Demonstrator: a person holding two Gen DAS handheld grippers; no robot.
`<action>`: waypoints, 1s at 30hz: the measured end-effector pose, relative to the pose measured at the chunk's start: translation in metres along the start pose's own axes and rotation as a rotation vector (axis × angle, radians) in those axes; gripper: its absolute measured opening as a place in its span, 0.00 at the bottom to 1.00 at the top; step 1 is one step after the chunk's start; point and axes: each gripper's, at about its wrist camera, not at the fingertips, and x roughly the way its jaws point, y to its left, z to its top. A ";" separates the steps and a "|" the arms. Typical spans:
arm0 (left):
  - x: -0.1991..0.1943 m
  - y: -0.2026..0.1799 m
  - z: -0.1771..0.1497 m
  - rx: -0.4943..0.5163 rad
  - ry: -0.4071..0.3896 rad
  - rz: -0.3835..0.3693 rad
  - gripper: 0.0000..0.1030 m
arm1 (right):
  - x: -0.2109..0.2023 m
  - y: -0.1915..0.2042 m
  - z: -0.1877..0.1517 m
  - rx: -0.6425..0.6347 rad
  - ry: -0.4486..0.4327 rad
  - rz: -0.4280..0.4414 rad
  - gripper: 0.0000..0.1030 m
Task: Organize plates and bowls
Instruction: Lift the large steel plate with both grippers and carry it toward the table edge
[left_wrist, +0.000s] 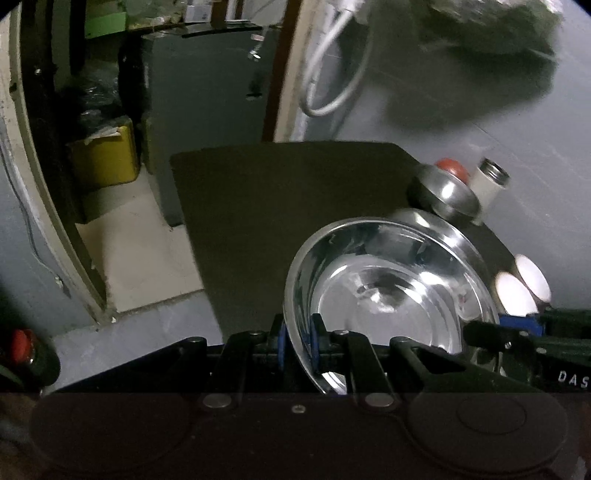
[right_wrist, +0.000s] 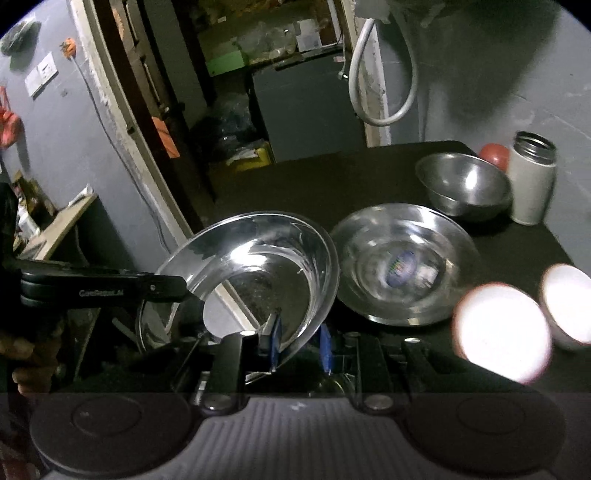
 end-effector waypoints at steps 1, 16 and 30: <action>-0.002 -0.008 -0.004 0.009 0.004 0.001 0.13 | -0.005 -0.003 -0.004 -0.005 0.007 -0.001 0.24; -0.018 -0.067 -0.054 0.078 0.096 0.084 0.16 | -0.036 -0.019 -0.044 -0.095 0.145 0.053 0.27; -0.015 -0.086 -0.061 0.118 0.146 0.172 0.21 | -0.035 -0.015 -0.044 -0.165 0.172 0.054 0.28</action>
